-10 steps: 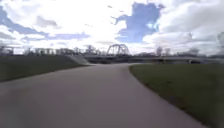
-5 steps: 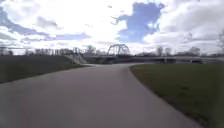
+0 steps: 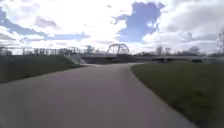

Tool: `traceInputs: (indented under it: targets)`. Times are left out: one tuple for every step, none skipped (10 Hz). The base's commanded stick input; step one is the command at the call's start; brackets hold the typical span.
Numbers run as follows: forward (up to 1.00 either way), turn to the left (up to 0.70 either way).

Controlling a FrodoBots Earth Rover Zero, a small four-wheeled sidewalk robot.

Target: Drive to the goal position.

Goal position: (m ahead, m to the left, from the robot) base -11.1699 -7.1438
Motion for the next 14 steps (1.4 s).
traceInputs:
  targets:
    - [1.0, 0.0]
    - [1.0, 0.0]
    - [1.0, 0.0]
    - [1.0, 0.0]
    - [1.0, 0.0]
    - [1.0, 0.0]
    - [1.0, -0.16]
    - [1.0, -0.05]
    - [1.0, 0.0]
    - [1.0, 0.0]
    - [1.0, 0.0]
    - [1.0, 0.0]
    - [1.0, 0.0]
    - [1.0, 0.0]
